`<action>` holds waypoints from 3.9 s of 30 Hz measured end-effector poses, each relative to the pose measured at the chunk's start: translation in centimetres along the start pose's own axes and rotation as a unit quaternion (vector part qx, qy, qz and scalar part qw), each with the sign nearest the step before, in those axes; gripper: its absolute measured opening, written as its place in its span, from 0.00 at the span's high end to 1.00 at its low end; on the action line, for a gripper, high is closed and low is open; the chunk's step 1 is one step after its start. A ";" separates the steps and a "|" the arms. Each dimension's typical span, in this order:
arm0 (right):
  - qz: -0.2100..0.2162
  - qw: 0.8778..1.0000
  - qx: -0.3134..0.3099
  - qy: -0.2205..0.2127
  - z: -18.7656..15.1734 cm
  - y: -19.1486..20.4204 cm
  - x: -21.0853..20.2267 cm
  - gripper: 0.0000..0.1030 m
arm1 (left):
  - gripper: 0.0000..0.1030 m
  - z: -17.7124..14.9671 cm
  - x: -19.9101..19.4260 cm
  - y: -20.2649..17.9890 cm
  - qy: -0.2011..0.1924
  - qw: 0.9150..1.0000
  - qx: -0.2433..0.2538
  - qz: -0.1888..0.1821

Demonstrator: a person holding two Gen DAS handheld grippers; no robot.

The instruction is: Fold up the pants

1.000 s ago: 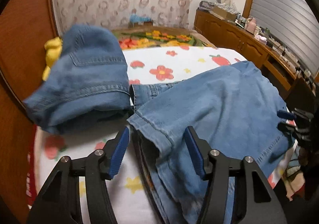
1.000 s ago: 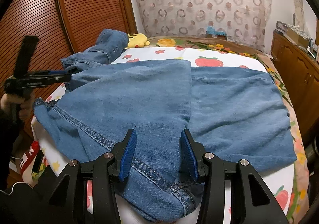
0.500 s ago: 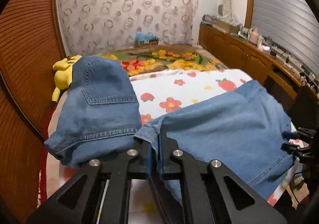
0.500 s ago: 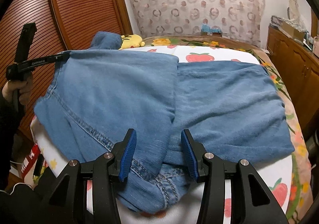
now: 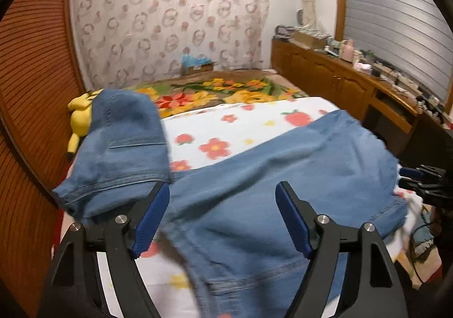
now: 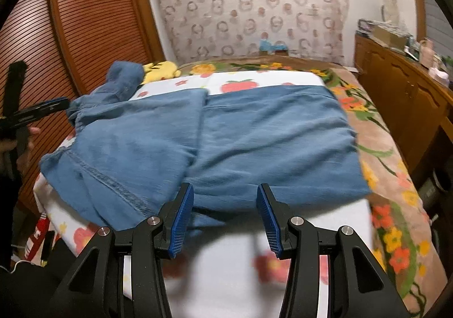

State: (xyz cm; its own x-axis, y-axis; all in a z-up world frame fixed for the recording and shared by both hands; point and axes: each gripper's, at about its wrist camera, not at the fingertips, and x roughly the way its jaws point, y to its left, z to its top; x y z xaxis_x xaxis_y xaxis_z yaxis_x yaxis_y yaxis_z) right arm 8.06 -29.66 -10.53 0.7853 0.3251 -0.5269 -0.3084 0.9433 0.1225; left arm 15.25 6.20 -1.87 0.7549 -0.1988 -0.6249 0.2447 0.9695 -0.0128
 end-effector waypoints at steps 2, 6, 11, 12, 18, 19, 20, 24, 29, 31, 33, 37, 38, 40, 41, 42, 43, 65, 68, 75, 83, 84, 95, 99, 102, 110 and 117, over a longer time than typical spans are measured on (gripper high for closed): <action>-0.016 1.000 0.004 0.001 -0.2 -0.4 -0.3 0.53 | 0.24 0.1 0.0 -1.3 -0.001 1.000 0.003 -0.012; -0.054 0.998 0.012 0.007 -0.7 -1.6 -0.5 0.53 | 0.24 -0.1 0.5 -4.1 0.001 0.999 0.010 -0.041; -0.099 0.995 -0.001 0.027 -0.9 -2.8 0.3 0.53 | 0.24 -0.7 1.3 -6.8 0.014 0.998 0.021 -0.062; -0.101 0.994 0.001 0.031 -0.8 -3.0 0.5 0.53 | 0.24 -0.9 1.5 -7.3 0.017 0.998 0.022 -0.065; -0.123 0.991 -0.008 0.047 0.3 -3.0 2.4 0.51 | 0.24 -1.7 2.0 -8.6 0.030 0.997 0.030 -0.068; -0.121 0.992 -0.003 0.045 0.6 -3.0 2.5 0.50 | 0.24 -1.8 2.0 -8.7 0.031 0.997 0.031 -0.069; -0.119 0.992 0.000 0.045 0.6 -3.3 2.0 0.49 | 0.24 -1.8 1.9 -8.8 0.032 0.997 0.031 -0.068; -0.117 0.992 0.011 0.042 1.2 -4.3 2.4 0.49 | 0.24 -1.8 1.9 -8.8 0.031 0.997 0.031 -0.068; -0.097 0.994 0.029 0.041 1.6 -5.8 3.2 0.49 | 0.24 -2.0 1.8 -9.1 0.032 0.997 0.035 -0.065; -0.090 0.995 0.031 0.040 1.6 -6.3 3.5 0.49 | 0.24 -2.1 1.7 -9.2 0.032 0.997 0.035 -0.064; -0.082 0.995 0.036 0.038 1.6 -6.8 3.8 0.49 | 0.24 -2.1 1.8 -9.2 0.032 0.997 0.033 -0.066; -0.054 0.997 0.050 0.031 1.4 -8.0 4.2 0.64 | 0.24 -2.3 1.5 -9.2 0.034 0.997 0.033 -0.068; -0.063 0.996 0.048 0.027 1.3 -8.1 4.2 0.70 | 0.24 -2.4 1.5 -9.3 0.035 0.997 0.033 -0.068; -0.081 0.995 0.046 0.021 1.2 -8.3 3.8 0.81 | 0.24 -2.4 1.4 -9.3 0.034 0.997 0.033 -0.067; -0.078 0.996 0.049 0.014 1.3 -8.4 3.5 0.89 | 0.24 -2.4 1.5 -9.3 0.034 0.997 0.033 -0.066; -0.075 0.996 0.055 0.007 1.5 -8.1 3.1 0.91 | 0.24 -2.4 1.4 -9.2 0.034 0.997 0.032 -0.063; -0.076 0.996 0.054 -0.001 1.9 -7.9 2.6 0.93 | 0.24 -2.4 1.1 -9.1 0.032 0.997 0.030 -0.061; 0.103 0.978 -0.141 -0.116 13.9 11.1 -5.5 0.95 | 0.24 -2.0 -6.0 -2.9 -0.033 0.999 -0.013 -0.016; 0.109 0.979 -0.153 -0.072 13.9 11.5 -4.0 0.86 | 0.24 -2.0 -5.9 -2.7 -0.032 0.999 -0.015 -0.017; 0.087 0.983 -0.156 -0.030 13.4 9.8 -2.7 0.66 | 0.24 -2.3 -5.1 -3.0 -0.022 0.999 -0.016 -0.019; 0.035 0.992 -0.117 0.015 10.1 9.7 -0.7 0.58 | 0.24 -2.6 -3.8 -4.0 -0.010 0.999 -0.011 -0.029; 0.032 0.993 -0.112 0.020 10.1 9.7 0.0 0.58 | 0.24 -2.7 -3.7 -4.2 -0.008 0.999 -0.010 -0.030; 0.047 0.996 -0.072 0.025 7.9 10.5 -1.6 0.53 | 0.24 -3.3 -2.7 -5.1 0.006 0.999 -0.010 -0.040; 0.038 0.995 -0.086 0.030 6.2 10.6 -1.3 0.48 | 0.24 -3.4 -2.6 -5.5 0.007 0.999 -0.007 -0.043; 0.029 0.994 -0.099 0.046 5.5 10.3 -0.2 0.48 | 0.24 -3.4 -2.4 -5.7 0.009 0.999 -0.008 -0.044; 0.007 0.994 -0.099 0.035 6.8 10.7 1.2 0.52 | 0.24 -3.7 -2.5 -5.6 0.011 0.999 -0.007 -0.040; 0.034 0.989 -0.143 -0.008 10.2 13.7 0.9 0.89 | 0.24 -4.3 -3.3 -4.2 0.006 0.999 -0.019 -0.028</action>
State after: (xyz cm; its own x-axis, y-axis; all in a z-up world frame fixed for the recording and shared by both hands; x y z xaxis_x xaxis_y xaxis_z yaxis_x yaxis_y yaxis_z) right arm 10.02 -15.80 -0.73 0.7651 0.3899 -0.5125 -0.4982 0.8627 -0.0874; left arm 9.14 3.36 -3.09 0.7329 -0.2515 -0.6322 0.2624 0.9618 -0.0783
